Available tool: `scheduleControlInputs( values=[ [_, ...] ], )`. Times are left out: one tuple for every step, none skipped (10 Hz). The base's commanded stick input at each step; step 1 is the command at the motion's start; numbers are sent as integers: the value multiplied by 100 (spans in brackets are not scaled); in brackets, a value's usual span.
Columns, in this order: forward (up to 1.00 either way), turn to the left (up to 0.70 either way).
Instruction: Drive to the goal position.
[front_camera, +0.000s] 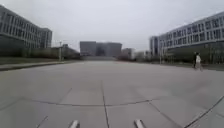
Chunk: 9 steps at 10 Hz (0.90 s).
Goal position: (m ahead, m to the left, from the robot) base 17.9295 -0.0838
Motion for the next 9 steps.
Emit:
scheduleControlInputs(
  values=[
    [100,0],
    [100,0],
    [100,0],
    [100,0],
    [100,0],
    [100,0],
    [100,0],
    [100,0],
    [100,0]
  ],
)
